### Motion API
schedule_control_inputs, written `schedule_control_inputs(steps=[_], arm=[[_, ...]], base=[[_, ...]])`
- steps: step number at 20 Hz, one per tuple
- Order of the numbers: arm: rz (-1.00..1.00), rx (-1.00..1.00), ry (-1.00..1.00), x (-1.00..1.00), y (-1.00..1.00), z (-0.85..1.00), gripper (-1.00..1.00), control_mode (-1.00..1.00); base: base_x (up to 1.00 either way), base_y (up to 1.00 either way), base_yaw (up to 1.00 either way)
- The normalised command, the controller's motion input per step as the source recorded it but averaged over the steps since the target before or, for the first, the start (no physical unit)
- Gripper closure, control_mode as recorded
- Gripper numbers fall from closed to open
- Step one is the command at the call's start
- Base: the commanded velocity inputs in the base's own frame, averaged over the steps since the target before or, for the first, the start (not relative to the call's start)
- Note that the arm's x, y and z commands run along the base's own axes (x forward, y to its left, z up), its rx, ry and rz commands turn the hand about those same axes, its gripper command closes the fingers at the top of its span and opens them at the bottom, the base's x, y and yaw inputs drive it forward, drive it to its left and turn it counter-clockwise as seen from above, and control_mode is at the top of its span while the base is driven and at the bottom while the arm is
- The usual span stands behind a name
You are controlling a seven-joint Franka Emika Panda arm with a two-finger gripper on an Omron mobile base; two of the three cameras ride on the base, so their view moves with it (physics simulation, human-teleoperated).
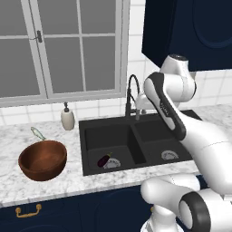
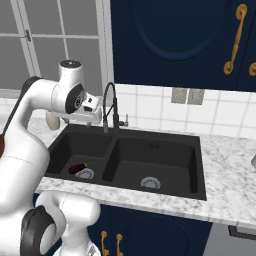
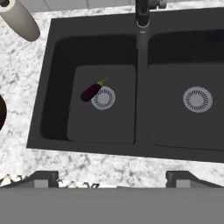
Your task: Pick the eggplant from the sink and place it in the bowl. Then pick the bowl and place it in the microwave. Then close the microwave door and press the start button.
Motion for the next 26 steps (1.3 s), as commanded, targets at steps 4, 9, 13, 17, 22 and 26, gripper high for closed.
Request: schedule_control_inputs(steps=[4,9,13,17,22,26], arm=[[0.00,0.01,0.03,-0.02,0.30,-0.39,-1.00,-1.00],[0.00,0.00,0.00,0.00,0.28,-0.38,-1.00,-1.00],[0.00,0.00,0.00,0.10,0.14,-0.28,-1.00,-1.00],[0.00,0.00,0.00,0.24,0.05,-0.28,-1.00,-1.00],[0.00,0.00,0.00,0.17,0.09,-0.33,-1.00,-1.00],[-0.01,0.00,0.00,0.22,0.33,-0.40,-1.00,-1.00]], base=[[0.00,0.00,0.00],[0.00,0.00,0.00],[0.00,0.00,0.00],[0.00,0.00,0.00],[0.00,0.00,0.00],[0.00,0.00,0.00]])
